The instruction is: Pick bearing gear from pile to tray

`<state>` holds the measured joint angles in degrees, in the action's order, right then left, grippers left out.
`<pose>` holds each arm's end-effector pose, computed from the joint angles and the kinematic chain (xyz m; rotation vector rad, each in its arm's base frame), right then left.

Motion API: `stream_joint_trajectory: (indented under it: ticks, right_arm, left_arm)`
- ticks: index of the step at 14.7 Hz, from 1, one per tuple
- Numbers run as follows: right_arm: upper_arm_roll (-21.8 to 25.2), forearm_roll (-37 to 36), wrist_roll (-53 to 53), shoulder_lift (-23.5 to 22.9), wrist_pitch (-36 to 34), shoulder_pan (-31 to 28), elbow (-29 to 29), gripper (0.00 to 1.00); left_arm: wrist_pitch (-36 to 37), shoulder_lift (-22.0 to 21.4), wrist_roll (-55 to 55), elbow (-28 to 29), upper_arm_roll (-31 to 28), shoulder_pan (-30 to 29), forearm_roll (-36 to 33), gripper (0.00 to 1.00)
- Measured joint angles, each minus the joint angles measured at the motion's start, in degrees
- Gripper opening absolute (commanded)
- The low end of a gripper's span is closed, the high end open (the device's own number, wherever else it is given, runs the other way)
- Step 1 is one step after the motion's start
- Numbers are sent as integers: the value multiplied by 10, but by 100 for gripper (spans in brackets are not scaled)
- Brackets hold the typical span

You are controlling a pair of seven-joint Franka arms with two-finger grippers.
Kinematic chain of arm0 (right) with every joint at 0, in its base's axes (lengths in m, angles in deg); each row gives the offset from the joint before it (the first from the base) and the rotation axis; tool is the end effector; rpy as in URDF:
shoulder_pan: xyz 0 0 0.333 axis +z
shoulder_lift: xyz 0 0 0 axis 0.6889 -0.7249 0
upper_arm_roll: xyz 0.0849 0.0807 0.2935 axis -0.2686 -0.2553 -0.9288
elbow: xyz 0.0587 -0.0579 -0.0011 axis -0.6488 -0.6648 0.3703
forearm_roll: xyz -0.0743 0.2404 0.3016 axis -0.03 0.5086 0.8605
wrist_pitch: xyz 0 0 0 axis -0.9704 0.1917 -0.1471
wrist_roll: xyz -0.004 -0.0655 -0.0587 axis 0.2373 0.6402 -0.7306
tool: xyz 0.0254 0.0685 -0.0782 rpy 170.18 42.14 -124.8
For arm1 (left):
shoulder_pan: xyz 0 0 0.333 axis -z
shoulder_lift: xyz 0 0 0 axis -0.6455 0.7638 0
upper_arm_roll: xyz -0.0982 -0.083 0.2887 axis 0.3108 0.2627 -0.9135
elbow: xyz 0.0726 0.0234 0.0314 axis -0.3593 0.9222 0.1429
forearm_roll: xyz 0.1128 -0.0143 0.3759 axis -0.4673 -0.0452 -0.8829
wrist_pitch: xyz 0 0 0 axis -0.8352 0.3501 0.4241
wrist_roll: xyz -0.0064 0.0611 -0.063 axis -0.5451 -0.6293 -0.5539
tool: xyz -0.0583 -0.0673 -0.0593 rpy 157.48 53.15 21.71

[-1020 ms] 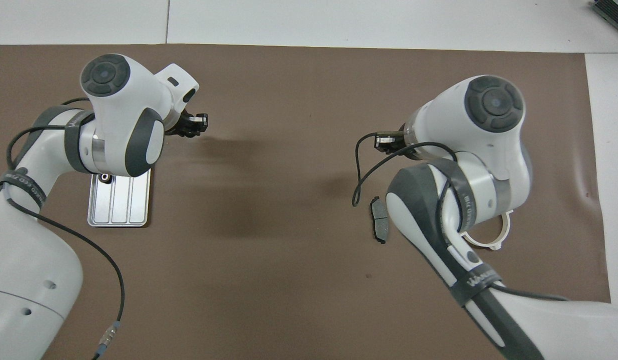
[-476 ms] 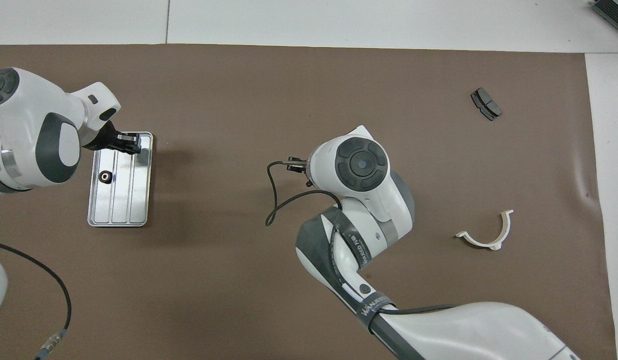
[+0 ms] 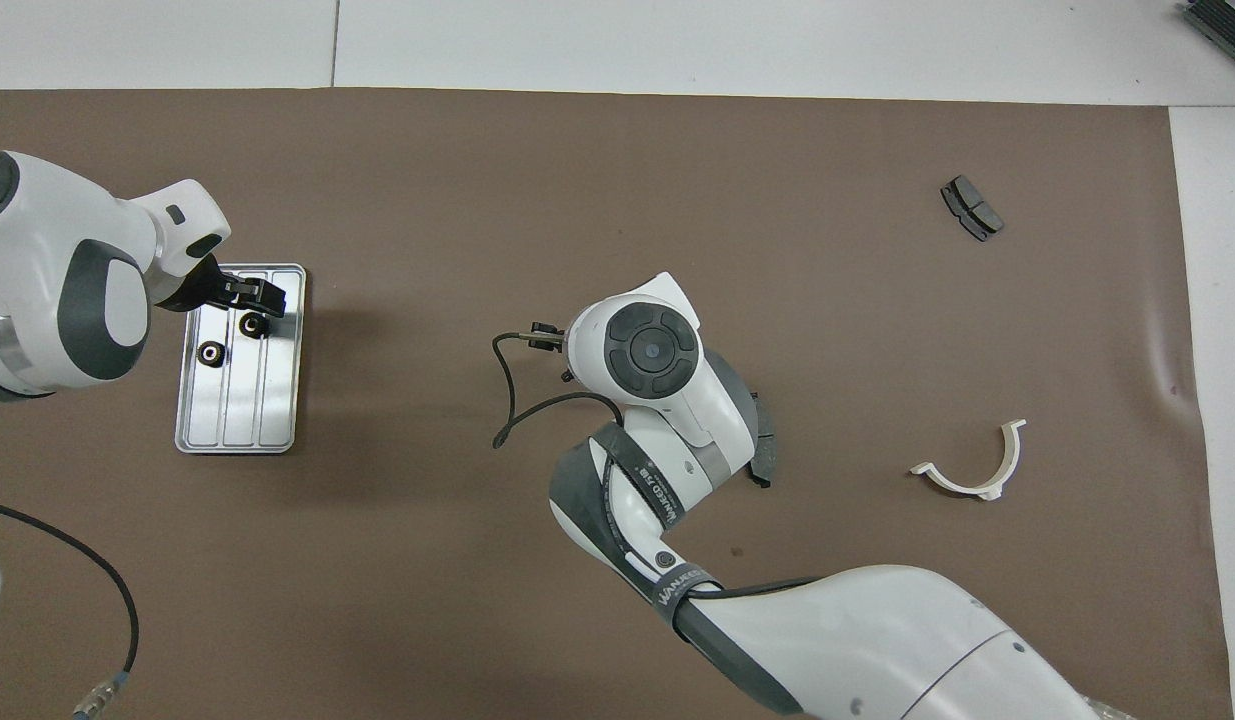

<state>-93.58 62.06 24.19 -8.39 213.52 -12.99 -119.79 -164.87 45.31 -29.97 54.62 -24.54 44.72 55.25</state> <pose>0.5691 0.4051 0.3196 -2.9229 0.2901 -0.2539 0.6405 -0.0144 0.3359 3.0303 -0.3354 0.0229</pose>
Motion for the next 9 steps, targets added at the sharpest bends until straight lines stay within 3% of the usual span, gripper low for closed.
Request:
stream_joint_trajectory:
  ticks: [4,9]
  right_arm:
    - [10,-13,1,27,-40,-21,16,100]
    - [11,-38,-91,132,-144,-141,23,100]
  left_arm:
    - [-15,-1,-82,-8,2,56,1,89]
    - [-58,-1,-286,-17,4,184,0,83]
